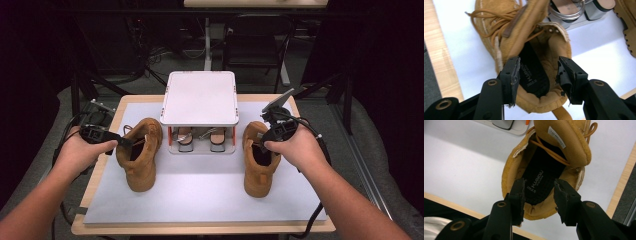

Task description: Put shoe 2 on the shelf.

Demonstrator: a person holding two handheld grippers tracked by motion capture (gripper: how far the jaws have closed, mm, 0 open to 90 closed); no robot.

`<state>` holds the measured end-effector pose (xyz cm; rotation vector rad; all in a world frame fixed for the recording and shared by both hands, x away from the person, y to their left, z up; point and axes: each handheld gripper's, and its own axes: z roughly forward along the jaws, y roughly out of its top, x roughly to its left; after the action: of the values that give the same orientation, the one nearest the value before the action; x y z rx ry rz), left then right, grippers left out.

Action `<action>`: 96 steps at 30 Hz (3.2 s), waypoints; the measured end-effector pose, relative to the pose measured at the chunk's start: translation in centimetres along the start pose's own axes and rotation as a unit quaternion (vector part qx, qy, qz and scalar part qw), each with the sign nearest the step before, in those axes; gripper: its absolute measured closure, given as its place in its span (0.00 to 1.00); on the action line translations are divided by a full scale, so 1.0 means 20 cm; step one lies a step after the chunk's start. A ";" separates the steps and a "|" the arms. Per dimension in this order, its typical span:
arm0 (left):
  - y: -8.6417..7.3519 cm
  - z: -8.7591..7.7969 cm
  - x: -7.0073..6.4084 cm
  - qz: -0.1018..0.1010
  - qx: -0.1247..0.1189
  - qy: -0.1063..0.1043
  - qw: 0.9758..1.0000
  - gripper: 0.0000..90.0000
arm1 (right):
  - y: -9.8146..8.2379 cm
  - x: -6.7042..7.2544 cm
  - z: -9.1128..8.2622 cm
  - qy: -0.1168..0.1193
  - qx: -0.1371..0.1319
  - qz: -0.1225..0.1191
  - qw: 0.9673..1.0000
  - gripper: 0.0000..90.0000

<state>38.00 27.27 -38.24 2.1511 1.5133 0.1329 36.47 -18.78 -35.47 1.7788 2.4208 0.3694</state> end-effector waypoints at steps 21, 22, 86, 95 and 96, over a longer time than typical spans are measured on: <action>-0.01 0.09 0.10 -0.045 0.056 0.039 0.997 0.57 | -0.04 -0.13 -0.01 -0.023 -0.021 0.038 0.999 0.58; -0.01 0.10 0.10 -0.044 0.058 0.042 0.996 0.57 | -0.04 -0.13 -0.01 -0.022 -0.019 0.039 0.999 0.58; -0.01 0.38 0.08 -0.045 0.141 0.080 0.986 0.73 | -0.04 -0.19 0.22 -0.029 0.011 0.055 0.998 0.61; -0.01 0.39 0.08 -0.046 0.143 0.079 0.986 0.73 | -0.03 -0.20 0.31 -0.023 0.029 0.055 0.998 0.62; -0.01 0.39 0.08 -0.046 0.143 0.078 0.986 0.73 | -0.03 -0.20 0.32 -0.023 0.026 0.060 0.998 0.62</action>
<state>41.22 26.14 -45.35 2.3323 1.8130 0.0568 38.62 -21.86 -42.06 1.9378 2.3205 0.2766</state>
